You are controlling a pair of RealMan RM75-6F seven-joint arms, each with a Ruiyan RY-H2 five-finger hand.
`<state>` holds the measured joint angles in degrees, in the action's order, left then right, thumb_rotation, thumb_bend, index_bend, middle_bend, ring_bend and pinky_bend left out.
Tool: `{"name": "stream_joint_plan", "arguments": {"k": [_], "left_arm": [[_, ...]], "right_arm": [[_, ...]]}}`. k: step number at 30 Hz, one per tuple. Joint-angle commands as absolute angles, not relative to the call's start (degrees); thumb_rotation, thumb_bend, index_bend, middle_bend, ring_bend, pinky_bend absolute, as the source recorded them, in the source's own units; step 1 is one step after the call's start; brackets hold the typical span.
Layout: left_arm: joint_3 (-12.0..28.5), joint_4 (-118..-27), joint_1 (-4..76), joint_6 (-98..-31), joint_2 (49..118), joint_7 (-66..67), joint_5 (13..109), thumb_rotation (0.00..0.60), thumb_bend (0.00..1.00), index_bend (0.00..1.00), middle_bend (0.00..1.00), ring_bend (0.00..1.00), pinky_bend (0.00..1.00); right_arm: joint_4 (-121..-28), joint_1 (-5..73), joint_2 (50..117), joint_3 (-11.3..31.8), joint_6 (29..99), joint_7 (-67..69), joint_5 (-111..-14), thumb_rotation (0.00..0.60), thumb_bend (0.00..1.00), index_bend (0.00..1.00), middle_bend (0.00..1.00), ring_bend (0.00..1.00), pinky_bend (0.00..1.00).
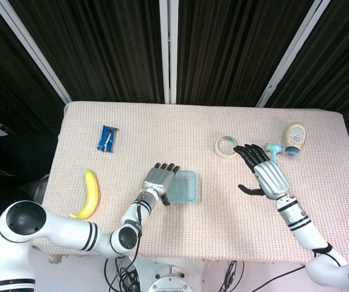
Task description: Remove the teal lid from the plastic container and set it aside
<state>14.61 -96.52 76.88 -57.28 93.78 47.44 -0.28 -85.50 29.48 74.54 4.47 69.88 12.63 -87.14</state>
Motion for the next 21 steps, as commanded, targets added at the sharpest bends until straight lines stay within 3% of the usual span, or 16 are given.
{"name": "stream_joint_plan", "arguments": {"k": [1,6,13,18,21], "left_arm": [[14.72,-95.67,77.25,-58.07,94.24,47.66,-1.45,0.600,0.00,0.00,0.00,0.00,0.02],[15.18,-94.91,76.64,-58.47,94.82,46.48,-1.22,0.600,0.00,0.00,0.01,0.00,0.05],[15.39,-93.22,76.05,-58.48,96.11,45.45,0.12,0.600,0.00,0.04,0.12,0.05,0.11],[15.42,-92.29,75.06,-58.51,96.97,44.00,2.89,0.600,0.00,0.19,0.28,0.17,0.18],[15.20,-92.49,74.75,-58.38,96.95,43.98,3.85,0.600,0.00,0.23,0.32,0.20,0.20]], "right_arm": [[-85.46,29.43,74.45,4.48,69.74,12.72,-87.18,0.600,0.12,0.00,0.09,0.00,0.00],[-85.39,29.30,74.45,4.62,69.65,12.85,-87.30,0.600,0.11,0.00,0.09,0.00,0.00],[-85.42,29.18,74.76,4.18,69.50,12.45,-88.22,0.600,0.12,0.00,0.10,0.00,0.01],[-83.56,28.77,76.68,2.63,72.14,12.69,-92.63,0.600,0.12,0.00,0.18,0.05,0.25],[-80.93,28.84,79.36,1.20,73.81,13.09,-96.24,0.600,0.12,0.05,0.26,0.12,0.31]]}}
